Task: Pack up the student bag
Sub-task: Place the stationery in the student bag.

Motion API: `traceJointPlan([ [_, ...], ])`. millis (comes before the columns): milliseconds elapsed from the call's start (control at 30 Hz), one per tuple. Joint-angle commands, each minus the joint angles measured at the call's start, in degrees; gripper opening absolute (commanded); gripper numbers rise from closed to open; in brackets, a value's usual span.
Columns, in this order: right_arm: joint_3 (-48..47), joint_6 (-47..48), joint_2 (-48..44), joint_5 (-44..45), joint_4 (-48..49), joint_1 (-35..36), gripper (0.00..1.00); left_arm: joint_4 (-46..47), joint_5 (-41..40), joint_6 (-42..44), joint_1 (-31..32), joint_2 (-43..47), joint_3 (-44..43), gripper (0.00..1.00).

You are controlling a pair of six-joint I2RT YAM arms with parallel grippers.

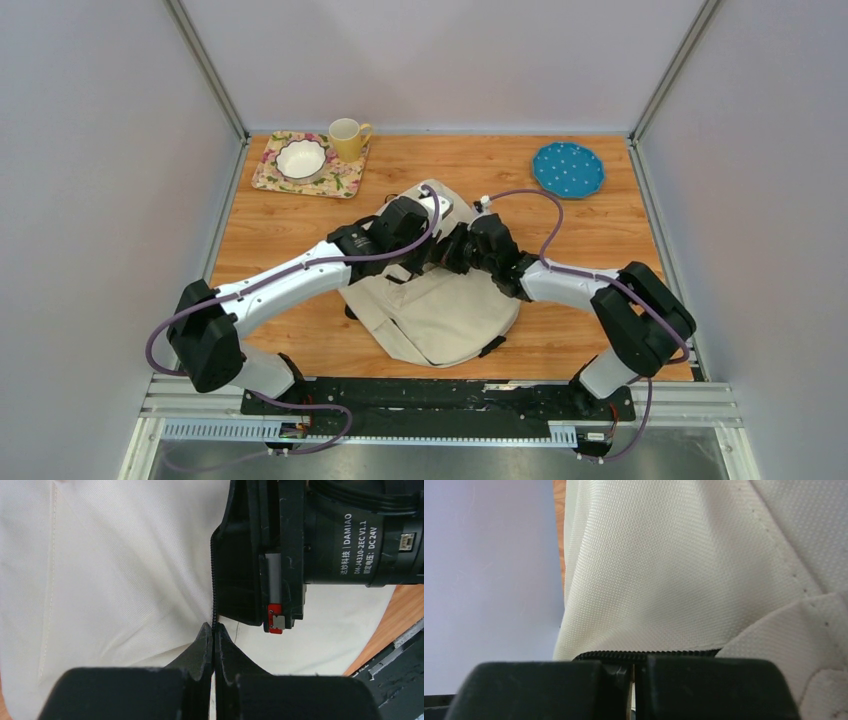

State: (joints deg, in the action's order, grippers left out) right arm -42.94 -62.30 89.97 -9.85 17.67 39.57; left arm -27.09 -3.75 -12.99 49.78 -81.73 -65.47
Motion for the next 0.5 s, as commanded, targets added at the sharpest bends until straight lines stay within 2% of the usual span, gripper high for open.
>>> traceJointPlan([
  [0,-0.66,1.13,-2.07,1.67,3.69,0.15,0.07,0.9,0.32,-0.63,0.06,2.46,1.4,0.01],
  [67,1.88,2.01,-5.41,3.6,0.36,0.07,0.12,0.9,0.15,-0.63,-0.29,2.19,1.58,0.06],
  [100,3.11,2.45,-6.82,4.22,-0.78,0.07,0.18,0.9,0.14,-0.63,-0.38,1.93,1.75,0.11],
  [200,7.07,3.68,-13.05,8.78,-8.24,0.24,0.25,1.51,0.93,-0.63,-1.09,1.05,2.28,0.22],
  [333,10.24,5.87,-23.41,17.03,-20.01,0.07,0.31,3.45,3.39,-0.63,-1.7,-0.09,3.6,0.36],
  [467,10.6,8.07,-30.02,19.95,-24.43,-0.11,0.35,4.68,7.95,-0.37,-1.79,-2.02,4.65,0.48],
])
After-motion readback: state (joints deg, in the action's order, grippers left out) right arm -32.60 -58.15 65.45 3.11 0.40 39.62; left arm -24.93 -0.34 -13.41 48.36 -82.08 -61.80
